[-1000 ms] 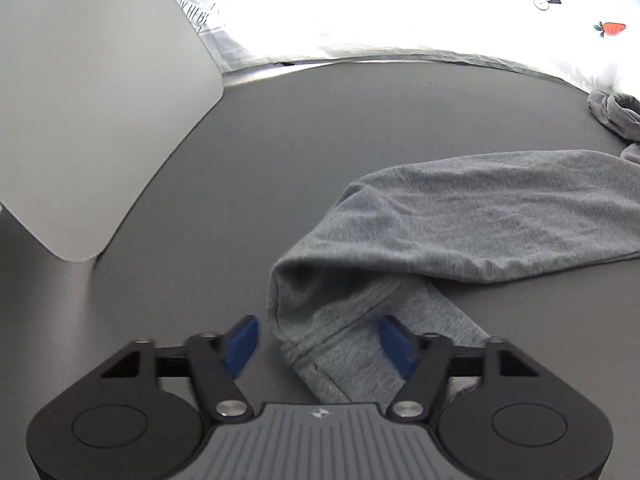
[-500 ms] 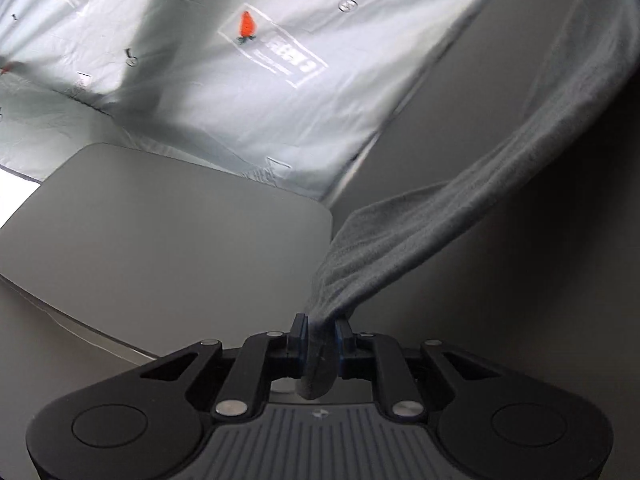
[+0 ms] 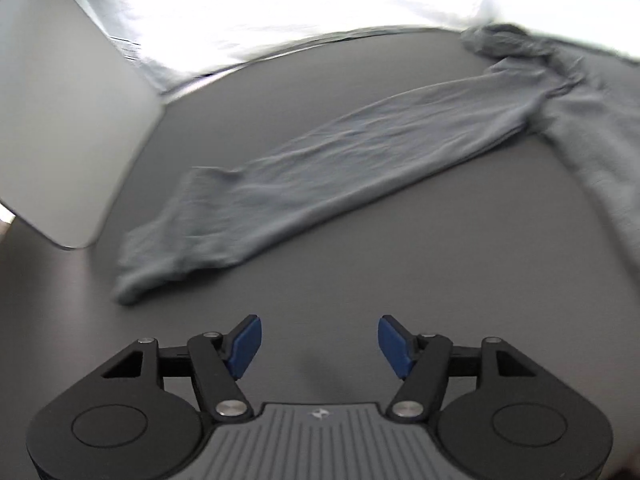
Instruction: Fold clothes
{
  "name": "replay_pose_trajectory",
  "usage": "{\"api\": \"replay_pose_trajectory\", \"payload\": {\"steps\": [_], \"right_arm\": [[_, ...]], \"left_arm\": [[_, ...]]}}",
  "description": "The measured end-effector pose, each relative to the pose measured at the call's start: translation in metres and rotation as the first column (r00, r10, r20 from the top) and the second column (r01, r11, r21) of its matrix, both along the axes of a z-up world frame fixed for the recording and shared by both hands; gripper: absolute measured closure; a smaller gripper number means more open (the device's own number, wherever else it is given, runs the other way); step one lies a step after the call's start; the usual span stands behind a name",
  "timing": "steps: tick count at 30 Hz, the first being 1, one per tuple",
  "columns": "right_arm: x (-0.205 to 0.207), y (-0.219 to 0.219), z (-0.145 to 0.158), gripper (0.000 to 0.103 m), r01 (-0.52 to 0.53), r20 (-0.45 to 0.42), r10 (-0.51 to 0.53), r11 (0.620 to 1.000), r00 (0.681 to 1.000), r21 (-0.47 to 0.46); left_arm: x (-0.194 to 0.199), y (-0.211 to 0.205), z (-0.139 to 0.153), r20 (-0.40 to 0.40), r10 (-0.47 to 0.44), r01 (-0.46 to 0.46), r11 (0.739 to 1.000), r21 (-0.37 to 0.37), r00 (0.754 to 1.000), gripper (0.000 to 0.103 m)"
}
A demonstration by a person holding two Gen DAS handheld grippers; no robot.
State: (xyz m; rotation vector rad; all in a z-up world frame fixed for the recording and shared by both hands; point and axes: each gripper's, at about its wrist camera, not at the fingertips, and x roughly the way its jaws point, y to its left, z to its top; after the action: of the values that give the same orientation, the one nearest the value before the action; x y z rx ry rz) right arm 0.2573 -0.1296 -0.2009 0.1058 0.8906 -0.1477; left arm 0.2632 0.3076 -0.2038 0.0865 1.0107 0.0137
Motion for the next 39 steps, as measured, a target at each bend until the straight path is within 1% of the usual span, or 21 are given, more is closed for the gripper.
{"api": "replay_pose_trajectory", "payload": {"steps": [2, 3, 5, 7, 10, 11, 12, 13, 15, 17, 20, 24, 27, 29, 31, 33, 34, 35, 36, 37, 39], "right_arm": [[-0.014, -0.026, 0.009, 0.004, 0.036, 0.014, -0.036, 0.999, 0.999, -0.016], [-0.022, -0.042, 0.011, 0.004, 0.055, 0.011, -0.054, 0.998, 0.998, -0.025], [-0.034, -0.074, 0.01, 0.004, 0.083, -0.001, -0.083, 0.996, 0.997, -0.039], [-0.042, -0.101, 0.002, 0.007, 0.096, -0.028, -0.097, 0.995, 0.995, -0.03], [-0.048, -0.132, -0.013, 0.019, 0.076, -0.099, -0.072, 0.996, 0.993, 0.045], [-0.05, -0.137, -0.017, 0.021, 0.052, -0.105, -0.044, 0.996, 0.993, 0.072], [-0.05, -0.141, -0.023, 0.03, 0.014, -0.114, -0.001, 0.994, 0.994, 0.106], [-0.05, -0.142, -0.027, 0.039, -0.017, -0.123, 0.033, 0.992, 0.992, 0.126], [-0.049, -0.139, -0.033, 0.062, -0.084, -0.129, 0.101, 0.988, 0.987, 0.128], [-0.05, -0.137, -0.026, 0.088, -0.157, -0.104, 0.17, 0.98, 0.98, 0.121], [-0.056, -0.152, -0.005, 0.099, -0.191, -0.046, 0.203, 0.963, 0.978, 0.192], [-0.065, -0.182, 0.032, 0.1, -0.202, 0.023, 0.207, 0.916, 0.978, 0.347], [-0.057, -0.193, 0.044, 0.099, -0.184, -0.064, 0.222, 0.913, 0.973, 0.364], [-0.045, -0.193, 0.031, 0.094, -0.19, -0.162, 0.245, 0.936, 0.956, 0.297], [-0.036, -0.189, 0.011, 0.084, -0.216, -0.268, 0.265, 0.956, 0.926, 0.197], [-0.032, -0.18, 0.005, 0.067, -0.277, -0.305, 0.274, 0.96, 0.912, 0.035], [-0.03, -0.176, 0.008, 0.061, -0.32, -0.294, 0.302, 0.947, 0.907, -0.012], [-0.028, -0.172, 0.013, 0.046, -0.352, -0.267, 0.327, 0.935, 0.906, -0.048], [-0.026, -0.167, 0.02, 0.038, -0.378, -0.224, 0.352, 0.922, 0.909, -0.087], [-0.021, -0.162, 0.026, 0.038, -0.396, -0.188, 0.371, 0.911, 0.909, -0.114], [-0.006, -0.149, 0.033, 0.036, -0.415, -0.123, 0.399, 0.897, 0.908, -0.152]], "left_arm": [[0.0, -0.031, 0.003, -0.016, -0.097, 0.092, 0.974, -0.206, 0.995, 0.032], [0.0, -0.049, 0.004, -0.011, -0.153, 0.145, 0.955, -0.258, 0.988, 0.031], [-0.005, -0.092, 0.003, -0.002, -0.265, 0.254, 0.927, -0.276, 0.964, 0.022], [-0.005, -0.128, -0.005, -0.023, -0.334, 0.316, 0.909, -0.271, 0.942, 0.02], [-0.005, -0.165, -0.02, -0.082, -0.365, 0.32, 0.887, -0.334, 0.927, 0.02], [-0.008, -0.175, -0.023, -0.079, -0.361, 0.317, 0.889, -0.331, 0.929, 0.02], [-0.01, -0.184, -0.026, -0.077, -0.35, 0.311, 0.899, -0.307, 0.934, 0.02], [-0.012, -0.193, -0.027, -0.077, -0.328, 0.297, 0.916, -0.271, 0.941, 0.023], [-0.011, -0.205, -0.027, -0.08, -0.267, 0.246, 0.947, -0.206, 0.96, 0.038], [-0.009, -0.209, -0.02, -0.113, -0.214, 0.186, 0.958, -0.218, 0.97, 0.086], [-0.015, -0.212, 0.007, -0.104, -0.146, 0.127, 0.976, -0.177, 0.984, 0.096], [-0.028, -0.221, 0.077, -0.021, -0.103, 0.1, 0.987, -0.122, 0.994, 0.097], [-0.032, -0.231, 0.098, -0.031, -0.051, 0.05, 0.999, -0.013, 0.998, 0.097], [-0.031, -0.234, 0.076, -0.094, -0.006, 0.012, 0.998, 0.068, 0.996, 0.089], [-0.03, -0.228, 0.042, -0.199, 0.088, -0.067, 0.991, 0.113, 0.976, 0.086], [-0.033, -0.216, 0.029, -0.263, 0.16, -0.148, 0.987, 0.065, 0.951, 0.086], [-0.035, -0.21, 0.025, -0.285, 0.19, -0.187, 0.982, 0.041, 0.94, 0.08], [-0.036, -0.205, 0.028, -0.275, 0.209, -0.215, 0.977, 0.012, 0.938, 0.071], [-0.035, -0.201, 0.031, -0.261, 0.225, -0.233, 0.972, -0.003, 0.939, 0.066], [-0.031, -0.198, 0.034, -0.247, 0.237, -0.246, 0.969, -0.007, 0.94, 0.058], [-0.016, -0.193, 0.037, -0.216, 0.245, -0.251, 0.968, -0.003, 0.945, 0.057]]}}
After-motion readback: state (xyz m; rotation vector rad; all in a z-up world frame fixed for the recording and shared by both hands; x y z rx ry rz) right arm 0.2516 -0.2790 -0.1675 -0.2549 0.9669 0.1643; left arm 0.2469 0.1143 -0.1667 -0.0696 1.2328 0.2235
